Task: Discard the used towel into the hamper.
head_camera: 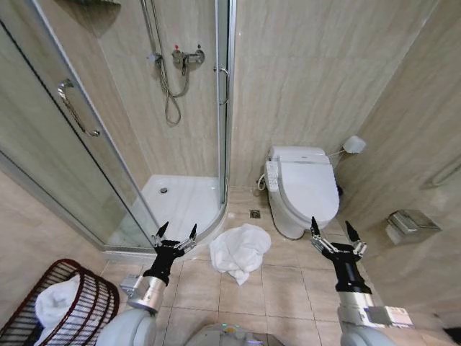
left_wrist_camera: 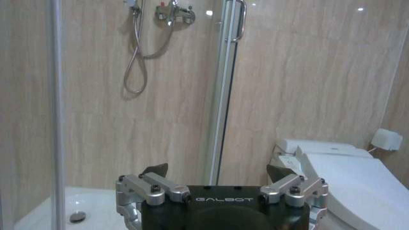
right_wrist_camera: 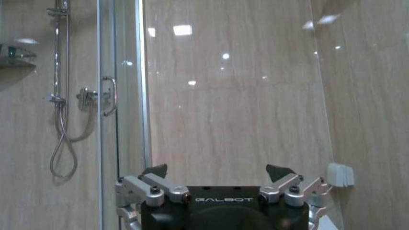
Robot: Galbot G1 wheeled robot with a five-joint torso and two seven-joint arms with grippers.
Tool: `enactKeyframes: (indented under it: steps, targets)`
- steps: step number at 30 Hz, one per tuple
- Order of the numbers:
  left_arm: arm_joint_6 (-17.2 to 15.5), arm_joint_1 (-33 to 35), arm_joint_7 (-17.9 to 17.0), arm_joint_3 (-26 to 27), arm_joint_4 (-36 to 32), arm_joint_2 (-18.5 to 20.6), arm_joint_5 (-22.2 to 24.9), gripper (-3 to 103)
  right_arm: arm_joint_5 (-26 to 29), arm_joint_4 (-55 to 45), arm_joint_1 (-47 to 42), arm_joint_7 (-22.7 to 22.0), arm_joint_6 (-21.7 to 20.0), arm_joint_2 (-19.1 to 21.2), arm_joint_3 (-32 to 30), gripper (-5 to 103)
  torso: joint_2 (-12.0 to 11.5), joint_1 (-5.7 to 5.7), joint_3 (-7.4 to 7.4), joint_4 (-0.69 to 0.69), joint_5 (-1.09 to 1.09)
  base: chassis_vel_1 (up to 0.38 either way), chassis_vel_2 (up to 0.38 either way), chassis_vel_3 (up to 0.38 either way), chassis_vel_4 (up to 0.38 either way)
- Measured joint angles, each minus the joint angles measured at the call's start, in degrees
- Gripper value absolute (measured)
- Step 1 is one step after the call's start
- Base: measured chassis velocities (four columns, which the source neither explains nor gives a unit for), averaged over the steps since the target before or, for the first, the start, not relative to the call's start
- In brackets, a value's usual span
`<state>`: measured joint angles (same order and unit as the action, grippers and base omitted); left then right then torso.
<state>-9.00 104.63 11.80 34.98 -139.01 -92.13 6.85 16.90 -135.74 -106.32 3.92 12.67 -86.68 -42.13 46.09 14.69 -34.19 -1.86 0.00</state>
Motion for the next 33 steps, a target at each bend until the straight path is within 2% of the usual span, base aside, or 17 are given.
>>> enactKeyframes:
  steps: [33]
  targets:
    - [0.0, 0.0, 0.0, 0.0, 0.0, 0.0, 0.0, 100, 0.0, 0.0, 0.0, 0.0, 0.0, 0.0, 0.0, 100, -8.1, -3.4, 4.7, 0.0, 0.0, 0.0, 0.0, 0.0, 0.0]
